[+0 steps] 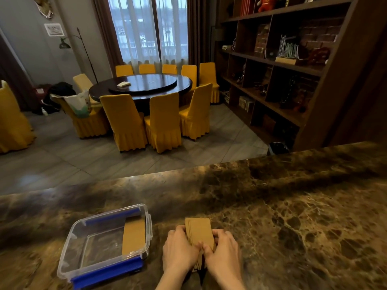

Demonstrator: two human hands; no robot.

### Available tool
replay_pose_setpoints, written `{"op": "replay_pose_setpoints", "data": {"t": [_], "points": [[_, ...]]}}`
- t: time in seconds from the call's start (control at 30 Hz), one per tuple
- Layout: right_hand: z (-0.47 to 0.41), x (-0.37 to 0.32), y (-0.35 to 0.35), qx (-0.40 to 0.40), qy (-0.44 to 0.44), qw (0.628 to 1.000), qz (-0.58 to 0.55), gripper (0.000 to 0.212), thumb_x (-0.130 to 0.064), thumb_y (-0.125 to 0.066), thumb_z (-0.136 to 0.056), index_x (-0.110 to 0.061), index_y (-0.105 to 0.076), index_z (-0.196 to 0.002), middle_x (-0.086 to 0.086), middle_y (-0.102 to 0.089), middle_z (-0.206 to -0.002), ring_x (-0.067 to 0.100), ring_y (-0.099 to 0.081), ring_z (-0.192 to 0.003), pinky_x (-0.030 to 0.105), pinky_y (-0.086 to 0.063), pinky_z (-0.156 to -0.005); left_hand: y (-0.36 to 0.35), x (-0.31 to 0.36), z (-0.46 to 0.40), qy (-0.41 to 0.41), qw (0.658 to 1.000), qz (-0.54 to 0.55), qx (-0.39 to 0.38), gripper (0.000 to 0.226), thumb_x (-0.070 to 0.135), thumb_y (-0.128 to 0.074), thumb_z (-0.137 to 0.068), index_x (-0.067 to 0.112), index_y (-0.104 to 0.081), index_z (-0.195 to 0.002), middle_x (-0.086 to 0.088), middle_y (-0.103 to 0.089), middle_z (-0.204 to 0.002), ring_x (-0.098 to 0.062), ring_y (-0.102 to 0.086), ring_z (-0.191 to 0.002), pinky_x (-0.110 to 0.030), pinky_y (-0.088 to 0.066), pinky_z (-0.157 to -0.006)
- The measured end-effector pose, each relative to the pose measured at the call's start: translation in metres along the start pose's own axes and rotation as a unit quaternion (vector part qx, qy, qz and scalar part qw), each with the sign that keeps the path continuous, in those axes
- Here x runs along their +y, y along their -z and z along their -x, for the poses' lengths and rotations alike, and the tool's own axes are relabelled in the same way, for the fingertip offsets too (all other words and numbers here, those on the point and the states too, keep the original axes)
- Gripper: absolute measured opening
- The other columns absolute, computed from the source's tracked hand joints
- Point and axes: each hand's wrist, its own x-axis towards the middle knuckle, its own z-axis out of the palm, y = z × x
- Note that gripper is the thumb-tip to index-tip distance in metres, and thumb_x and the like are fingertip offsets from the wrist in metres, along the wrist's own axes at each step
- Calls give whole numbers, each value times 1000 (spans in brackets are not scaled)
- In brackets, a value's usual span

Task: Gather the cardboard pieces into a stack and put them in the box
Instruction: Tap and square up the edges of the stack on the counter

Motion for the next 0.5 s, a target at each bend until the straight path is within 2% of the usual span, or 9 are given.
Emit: {"op": "replay_pose_setpoints", "data": {"t": [0.23,0.33,0.5], "points": [[-12,2,2,-33,-4,999,27,50,-42,-67,-86,-25,-56,-131,-2,-64,-127,19,-55,-123,32,-46,-100,3,8,-11,17,999,-20,-31,66,43,-83,-76,26,-52,-131,0,-64,-132,-26,-61,-122,-40,-52,-99],[-12,1,0,-36,-8,999,33,41,-41,-65,-87,-29,-60,-126,-2,-66,-125,21,-57,-120,33,-48,-100,2,9,-14,26,998,-22,-44,63,40,-84,-76,24,-52,-128,-1,-66,-128,-26,-62,-121,-38,-52,-96],[-8,5,-3,-32,-5,999,8,35,-43,-63,-87,-34,-59,-120,-7,-66,-120,17,-58,-117,31,-46,-96,4,7,-13,43,997,28,-65,62,32,-84,-78,20,-51,-129,-3,-65,-129,-25,-62,-121,-40,-53,-102]]}}
